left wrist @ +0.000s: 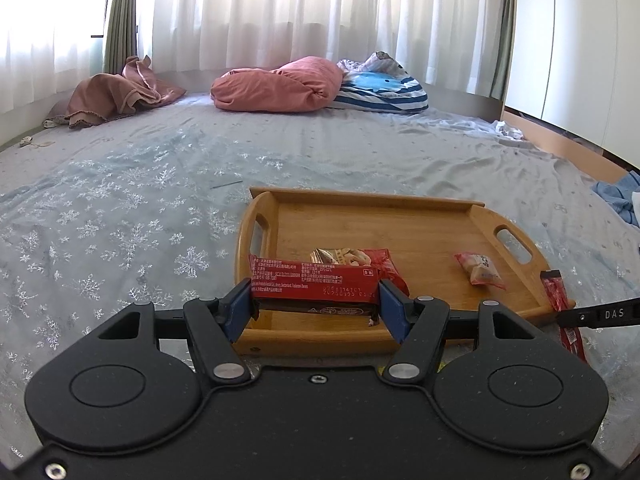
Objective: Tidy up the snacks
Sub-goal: 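Carry the red bar and red stick packet over the wooden tray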
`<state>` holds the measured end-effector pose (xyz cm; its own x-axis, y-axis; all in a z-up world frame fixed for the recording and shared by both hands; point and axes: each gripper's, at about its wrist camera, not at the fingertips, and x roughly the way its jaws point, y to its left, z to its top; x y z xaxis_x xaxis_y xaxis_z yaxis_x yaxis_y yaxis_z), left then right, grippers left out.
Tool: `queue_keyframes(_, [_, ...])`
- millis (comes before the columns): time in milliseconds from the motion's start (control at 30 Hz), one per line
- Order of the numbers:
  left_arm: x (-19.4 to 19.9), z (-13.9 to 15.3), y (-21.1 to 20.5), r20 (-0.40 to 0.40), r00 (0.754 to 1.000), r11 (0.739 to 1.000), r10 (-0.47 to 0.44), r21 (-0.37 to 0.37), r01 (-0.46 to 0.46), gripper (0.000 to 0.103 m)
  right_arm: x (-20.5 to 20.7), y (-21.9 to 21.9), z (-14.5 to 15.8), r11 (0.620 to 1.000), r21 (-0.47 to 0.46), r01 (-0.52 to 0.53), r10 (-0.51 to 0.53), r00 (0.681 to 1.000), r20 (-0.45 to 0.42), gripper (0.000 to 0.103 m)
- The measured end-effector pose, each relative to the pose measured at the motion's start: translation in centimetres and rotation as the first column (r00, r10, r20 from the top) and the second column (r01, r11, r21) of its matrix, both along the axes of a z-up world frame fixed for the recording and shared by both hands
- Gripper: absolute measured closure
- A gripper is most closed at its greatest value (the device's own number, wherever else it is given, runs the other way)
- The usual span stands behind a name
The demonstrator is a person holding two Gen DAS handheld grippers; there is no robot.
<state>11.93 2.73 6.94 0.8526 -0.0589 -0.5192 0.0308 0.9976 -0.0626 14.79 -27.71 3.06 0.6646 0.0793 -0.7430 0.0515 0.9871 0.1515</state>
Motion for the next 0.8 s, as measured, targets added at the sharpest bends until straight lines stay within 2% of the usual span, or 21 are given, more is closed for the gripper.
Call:
queue_keyframes(200, [0.0, 0.0, 0.0, 0.0, 1.0, 1.0, 0.0, -0.001, 0.0, 0.04, -0.5, -0.7, 0.7, 1.0, -0.013, 0.024, -0.024, 0.999, 0.032, 0.088])
queue_keyframes(400, [0.1, 0.0, 0.1, 0.0, 1.0, 1.0, -0.001, -0.001, 0.001, 0.04, -0.8, -2.6, 2.1, 0.997, 0.044, 0.067, -0.071, 0.994, 0.08, 0.09])
queue_keyframes(567, [0.1, -0.1, 0.3, -0.001, 1.0, 1.0, 0.002, -0.007, -0.002, 0.04, -0.7, -3.2, 3.3, 0.993, 0.018, 0.114, -0.115, 0.983, 0.141, 0.09])
queue_keyframes(700, [0.1, 0.0, 0.3, -0.002, 1.0, 1.0, 0.001, -0.007, -0.002, 0.04, -0.6, -3.6, 3.5, 0.988, 0.01, 0.152, -0.152, 0.976, 0.154, 0.09])
queue_keyframes(800, [0.2, 0.0, 0.3, -0.001, 1.0, 1.0, 0.002, -0.004, -0.002, 0.04, -0.8, -3.9, 3.4, 0.979, -0.037, 0.2, -0.19, 0.964, 0.184, 0.091])
